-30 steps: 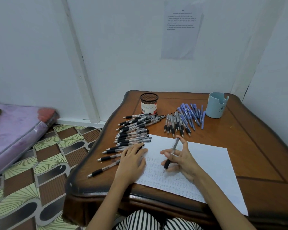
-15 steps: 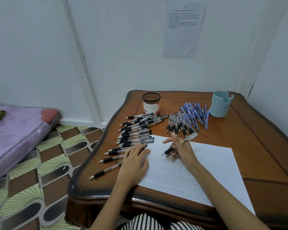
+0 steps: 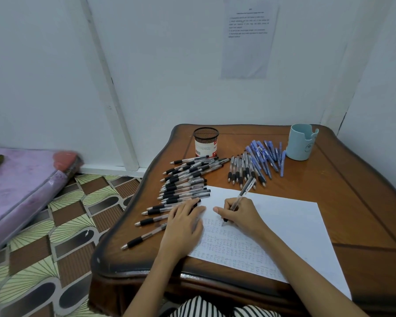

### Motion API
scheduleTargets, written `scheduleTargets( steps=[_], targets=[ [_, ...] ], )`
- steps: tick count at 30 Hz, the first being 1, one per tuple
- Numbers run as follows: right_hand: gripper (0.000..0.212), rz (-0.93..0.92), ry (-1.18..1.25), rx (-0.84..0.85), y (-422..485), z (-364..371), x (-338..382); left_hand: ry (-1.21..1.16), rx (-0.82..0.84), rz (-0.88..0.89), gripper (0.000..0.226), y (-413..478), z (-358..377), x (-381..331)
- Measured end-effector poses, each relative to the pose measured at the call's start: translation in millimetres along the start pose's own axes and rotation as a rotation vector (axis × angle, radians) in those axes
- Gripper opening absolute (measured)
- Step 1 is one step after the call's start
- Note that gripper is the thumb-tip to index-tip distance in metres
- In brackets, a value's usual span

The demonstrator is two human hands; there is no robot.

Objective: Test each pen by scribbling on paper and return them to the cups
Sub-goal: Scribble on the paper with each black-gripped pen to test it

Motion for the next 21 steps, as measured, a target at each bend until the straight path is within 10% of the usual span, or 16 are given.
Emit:
scheduleTargets(
  steps=[21],
  targets=[
    [0.045, -0.005, -0.062, -0.107, 3.5, -1.1, -3.3, -0.005, 0.048, -0.022, 0.039, 0.6, -1.3, -1.1]
  ],
)
Point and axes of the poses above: each hand's wrist, its own y-axis towards the middle knuckle, its own z-axis out of the palm, x = y × z, the point moved 2 cm from there along y, towards the middle knuckle, and after that the axes turned 7 degrees about -x, right-handed, at the moved point
